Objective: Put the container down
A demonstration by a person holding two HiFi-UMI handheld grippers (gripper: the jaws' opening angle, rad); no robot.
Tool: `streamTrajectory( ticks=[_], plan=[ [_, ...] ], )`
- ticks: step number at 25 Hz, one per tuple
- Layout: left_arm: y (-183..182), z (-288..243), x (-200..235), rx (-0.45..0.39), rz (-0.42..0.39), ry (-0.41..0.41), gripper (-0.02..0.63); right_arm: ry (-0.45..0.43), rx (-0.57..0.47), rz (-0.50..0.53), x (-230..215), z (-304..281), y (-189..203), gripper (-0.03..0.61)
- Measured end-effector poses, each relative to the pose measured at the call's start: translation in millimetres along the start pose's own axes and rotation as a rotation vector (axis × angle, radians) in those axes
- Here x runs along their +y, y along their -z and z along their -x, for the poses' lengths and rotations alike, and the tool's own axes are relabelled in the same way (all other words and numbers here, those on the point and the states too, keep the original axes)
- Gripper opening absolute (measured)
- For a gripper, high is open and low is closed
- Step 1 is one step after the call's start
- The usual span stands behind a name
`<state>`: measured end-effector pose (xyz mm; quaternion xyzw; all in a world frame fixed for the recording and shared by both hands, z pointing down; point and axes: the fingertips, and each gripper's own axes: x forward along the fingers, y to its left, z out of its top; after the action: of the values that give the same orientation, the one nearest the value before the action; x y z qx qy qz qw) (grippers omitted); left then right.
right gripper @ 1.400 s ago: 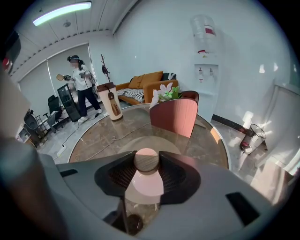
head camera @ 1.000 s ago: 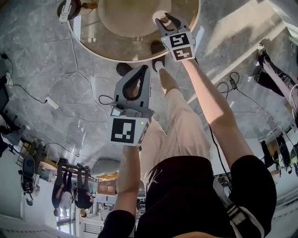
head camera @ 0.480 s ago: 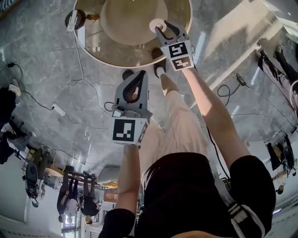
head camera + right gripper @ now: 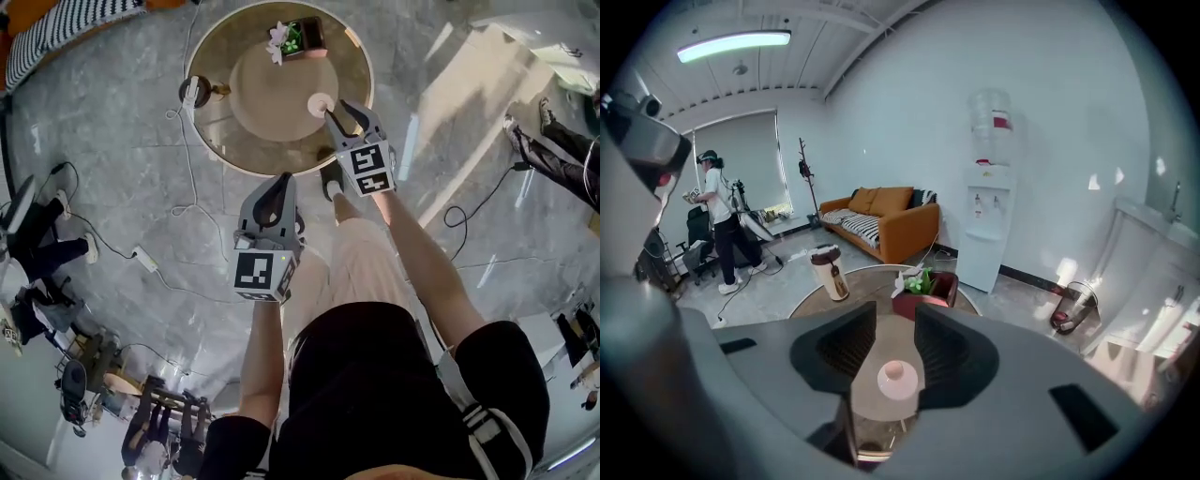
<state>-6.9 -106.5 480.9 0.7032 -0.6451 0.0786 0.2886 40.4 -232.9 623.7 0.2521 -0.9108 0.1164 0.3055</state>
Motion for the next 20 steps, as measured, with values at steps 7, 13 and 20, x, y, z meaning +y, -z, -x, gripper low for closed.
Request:
streamTrajectory(
  ticks=[7,13,20],
  plan=[
    [-40,19,-7,-0.043,-0.031,-0.010,0.018,-0.017,-0.085,0.009,18,49,-60,0.112],
    [-73,32,-19,-0.098,-0.058,-0.011,0.018,-0.034,-0.144,0.032,30,85,-98,0.095],
    [-103,53,-33,-0.146,-0.081,0.015,0.018,-0.036,-0.223,0.048,43,136,-142,0.064]
  ],
)
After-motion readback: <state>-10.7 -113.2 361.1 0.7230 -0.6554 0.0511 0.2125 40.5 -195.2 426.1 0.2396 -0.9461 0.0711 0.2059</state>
